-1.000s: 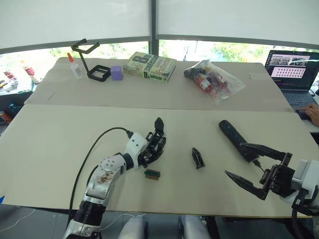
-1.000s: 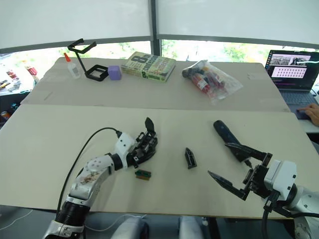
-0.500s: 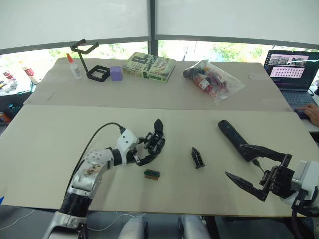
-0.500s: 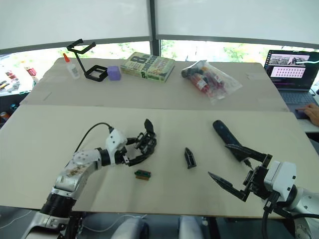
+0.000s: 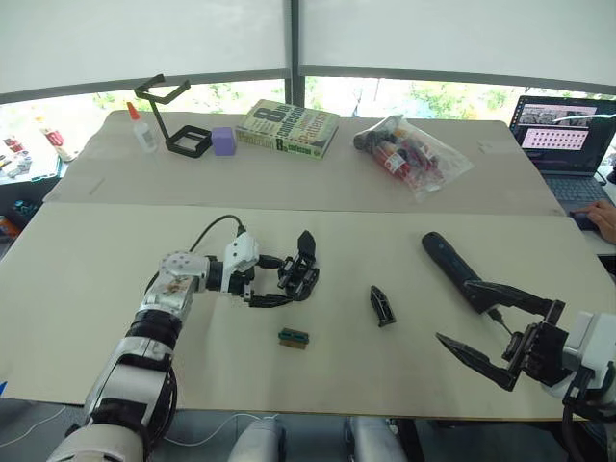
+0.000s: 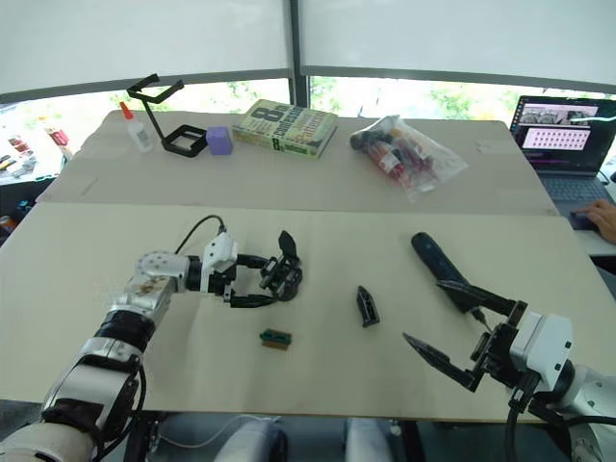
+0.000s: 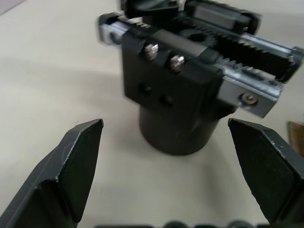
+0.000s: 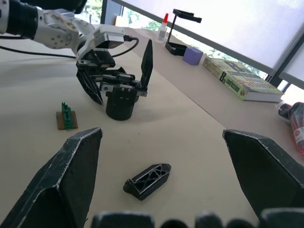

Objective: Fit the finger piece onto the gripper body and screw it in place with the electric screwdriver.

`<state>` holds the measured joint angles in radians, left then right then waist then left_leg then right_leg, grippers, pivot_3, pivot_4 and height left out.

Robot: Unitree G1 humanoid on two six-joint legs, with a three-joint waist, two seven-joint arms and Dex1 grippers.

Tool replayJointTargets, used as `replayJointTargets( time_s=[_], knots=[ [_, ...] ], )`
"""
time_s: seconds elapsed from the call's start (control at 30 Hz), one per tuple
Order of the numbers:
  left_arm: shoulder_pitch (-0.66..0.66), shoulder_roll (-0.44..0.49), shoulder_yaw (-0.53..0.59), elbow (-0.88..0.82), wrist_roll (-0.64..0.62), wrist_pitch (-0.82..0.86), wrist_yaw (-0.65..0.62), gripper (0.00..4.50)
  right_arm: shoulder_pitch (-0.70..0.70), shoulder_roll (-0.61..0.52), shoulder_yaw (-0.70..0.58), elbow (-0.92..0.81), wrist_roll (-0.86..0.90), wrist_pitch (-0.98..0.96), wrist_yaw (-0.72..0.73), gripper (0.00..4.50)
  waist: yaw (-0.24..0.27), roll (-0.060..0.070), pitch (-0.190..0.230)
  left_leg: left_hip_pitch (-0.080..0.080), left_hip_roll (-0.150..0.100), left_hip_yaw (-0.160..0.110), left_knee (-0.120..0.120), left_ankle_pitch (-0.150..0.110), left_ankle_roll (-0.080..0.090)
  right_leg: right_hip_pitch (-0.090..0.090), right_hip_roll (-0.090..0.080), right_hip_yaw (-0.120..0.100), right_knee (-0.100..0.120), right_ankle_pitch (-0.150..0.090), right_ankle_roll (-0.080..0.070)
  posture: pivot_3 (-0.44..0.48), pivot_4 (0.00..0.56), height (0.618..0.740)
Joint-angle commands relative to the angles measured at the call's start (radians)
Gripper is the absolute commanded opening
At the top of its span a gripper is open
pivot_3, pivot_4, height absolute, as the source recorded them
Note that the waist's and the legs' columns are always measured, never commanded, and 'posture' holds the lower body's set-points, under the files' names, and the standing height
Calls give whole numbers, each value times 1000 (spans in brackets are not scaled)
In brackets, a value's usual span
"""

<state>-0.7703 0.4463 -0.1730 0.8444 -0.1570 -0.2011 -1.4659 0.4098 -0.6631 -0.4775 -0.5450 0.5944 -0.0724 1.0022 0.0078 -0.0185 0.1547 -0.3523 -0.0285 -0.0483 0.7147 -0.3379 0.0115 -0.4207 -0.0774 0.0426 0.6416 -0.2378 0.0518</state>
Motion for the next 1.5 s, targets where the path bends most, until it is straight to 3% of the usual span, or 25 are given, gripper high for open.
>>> replayJointTargets(
  time_s=[0.03, 0.27, 0.37, 0.47, 0.6, 0.77, 0.9, 0.97, 1.37, 1.5],
  knots=[
    [-60, -26, -4, 101, 24, -74, -51, 4465, 5, -13, -36, -35, 21, 2, -1, 4500, 0, 0, 0, 0, 0, 0, 0, 0, 0, 0, 0, 0, 0, 0, 0, 0, 150, 740],
    [-112, -89, 13, 238, 60, -159, -43, 4465, 20, -10, -48, -52, 19, 4, -10, 4500, -5, 0, 0, 0, 0, 0, 0, 0, 0, 0, 0, 0, 0, 0, 0, 0, 150, 740],
    [-106, -97, 16, 258, 67, -186, -48, 3603, 29, -11, -57, -54, 21, 3, -10, 4500, -7, 0, 0, 0, 0, 0, 0, 0, 0, 0, 0, 0, 0, 0, 0, 0, 150, 740],
    [-99, -101, 30, 266, 66, -209, -28, 2339, 35, -12, -61, -56, 23, 3, -12, 4500, -7, 0, 0, 0, 0, 0, 0, 0, 0, 0, 0, 0, 0, 0, 0, 0, 150, 740],
    [-65, -116, 96, 217, 2, -192, 1, 2355, 39, -10, -62, -57, 23, 3, -11, 4500, -8, 0, 0, 0, 0, 0, 0, 0, 0, 0, 0, 0, 1, 0, 0, 0, 150, 740],
    [69, -117, 103, -74, -23, -32, 94, 2355, 37, -11, -63, -52, 25, 4, -9, 4500, -8, 0, 0, 0, 1, -1, 0, 0, 0, -1, 0, 0, 2, 0, 0, 0, 150, 740],
    [206, -109, 72, -449, -15, 239, 239, 2355, 28, -9, -45, -52, 33, 18, -15, 4500, -8, 0, 0, -1, 3, -1, 0, 0, 0, -1, 0, 0, 5, 0, 0, 0, 150, 740],
    [242, -107, 56, -522, 15, 269, 301, 2355, 22, -7, -34, -54, 33, 25, -18, 4500, -4, 0, 0, -1, 4, -1, 0, 0, 0, -1, 0, 1, 5, 0, 0, 0, 150, 740],
    [267, -68, -1, -529, 50, 282, 364, 2355, 6, -17, -28, -67, 47, 67, -24, 4500, 1, 0, 0, 0, 2, -1, 0, 0, 0, -1, 0, 1, 2, 0, 0, 0, 150, 740],
    [273, -60, 7, -509, 44, 286, 376, 2355, 19, -33, -28, -130, 132, 187, -83, 4500, 1, 0, 0, 0, 2, -1, 0, 0, 0, -1, 0, 1, 2, 0, 0, 0, 150, 740]
  ],
)
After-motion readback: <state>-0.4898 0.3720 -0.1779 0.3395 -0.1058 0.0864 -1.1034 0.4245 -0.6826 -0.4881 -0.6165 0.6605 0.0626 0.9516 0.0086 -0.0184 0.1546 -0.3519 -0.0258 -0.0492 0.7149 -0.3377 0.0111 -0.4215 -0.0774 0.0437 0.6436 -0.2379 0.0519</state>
